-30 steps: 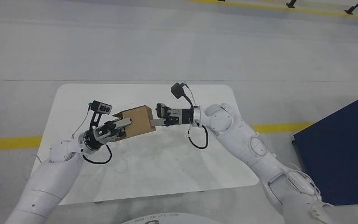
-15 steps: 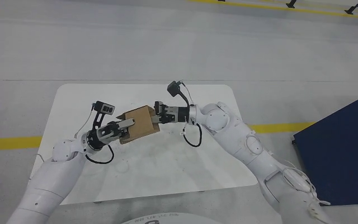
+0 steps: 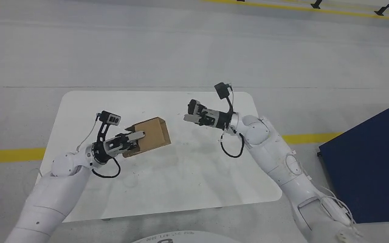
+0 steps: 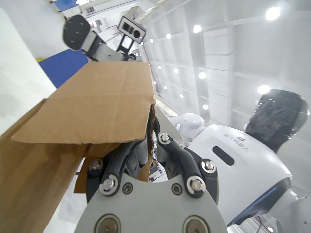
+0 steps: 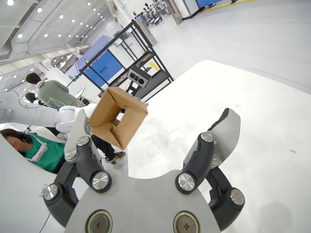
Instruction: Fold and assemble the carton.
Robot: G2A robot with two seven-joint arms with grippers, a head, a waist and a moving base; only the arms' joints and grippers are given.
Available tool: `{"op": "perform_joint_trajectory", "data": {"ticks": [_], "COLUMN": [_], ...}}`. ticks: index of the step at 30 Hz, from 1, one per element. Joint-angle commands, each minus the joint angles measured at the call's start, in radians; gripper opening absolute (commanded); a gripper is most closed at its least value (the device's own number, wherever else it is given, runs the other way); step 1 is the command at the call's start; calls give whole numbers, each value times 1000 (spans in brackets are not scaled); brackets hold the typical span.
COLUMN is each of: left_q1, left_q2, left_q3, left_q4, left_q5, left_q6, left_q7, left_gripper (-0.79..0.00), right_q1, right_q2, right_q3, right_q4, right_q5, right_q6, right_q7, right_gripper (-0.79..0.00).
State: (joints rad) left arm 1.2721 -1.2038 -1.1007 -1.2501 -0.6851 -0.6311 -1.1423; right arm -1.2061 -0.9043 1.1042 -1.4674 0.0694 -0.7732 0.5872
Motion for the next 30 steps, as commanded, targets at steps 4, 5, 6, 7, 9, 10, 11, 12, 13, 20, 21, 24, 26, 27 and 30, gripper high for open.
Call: {"op": "perform_joint_trajectory", "data": {"ticks": [4, 5, 6, 7, 9, 10, 11, 12, 13, 20, 21, 24, 26, 27, 30], "left_q1": [-18, -12, -9, -10, -25, -36, -49, -66, -85, -164, -162, -129, -79, -47, 77], "left_q2": [16, 18, 18, 17, 12, 8, 4, -1, -6, -34, -36, -28, -14, -5, 27], "left_q3": [34, 57, 83, 109, 158, 180, 201, 221, 242, 337, 338, 313, 270, 240, 128], "left_q4": [-155, -210, -261, -305, -371, -390, -398, -398, -397, -399, -409, -466, -527, -560, -682], "left_q5": [746, 859, 943, 1009, 1101, 1120, 1132, 1145, 1173, 1237, 1233, 1215, 1200, 1198, 1182], "left_q6": [288, 393, 496, 589, 728, 780, 826, 872, 913, 1033, 1029, 1006, 978, 960, 893], "left_q7": [296, 311, 304, 287, 252, 234, 218, 201, 187, 155, 162, 171, 186, 194, 229], "left_gripper": [-785, -785, -785, -785, -785, -785, -785, -637, -437, 0, 0, 0, 0, 0, 0], "right_q1": [-71, -88, -104, -119, -145, -157, -167, -176, -184, -222, -224, -231, -229, -226, -213], "right_q2": [14, 18, 21, 23, 28, 30, 31, 33, 34, 38, 39, 39, 38, 38, 34], "right_q3": [76, 92, 108, 122, 146, 156, 164, 172, 179, 211, 214, 218, 215, 211, 195], "right_q4": [-26, -32, -39, -47, -62, -70, -76, -83, -88, -114, -116, -122, -127, -130, -134], "right_q5": [5, 7, 7, 7, 8, 8, 8, 9, 10, 12, 13, 14, 12, 9, 1], "right_q6": [-45, -57, -66, -72, -81, -84, -85, -88, -90, -108, -110, -114, -107, -99, -75], "right_q7": [-33, -39, -43, -46, -47, -48, -49, -48, -47, -37, -35, -28, -19, -15, -10], "right_gripper": [0, 0, 0, 0, 0, 0, 0, 0, 0, 0, 0, 0, 0, 0, 0]}}
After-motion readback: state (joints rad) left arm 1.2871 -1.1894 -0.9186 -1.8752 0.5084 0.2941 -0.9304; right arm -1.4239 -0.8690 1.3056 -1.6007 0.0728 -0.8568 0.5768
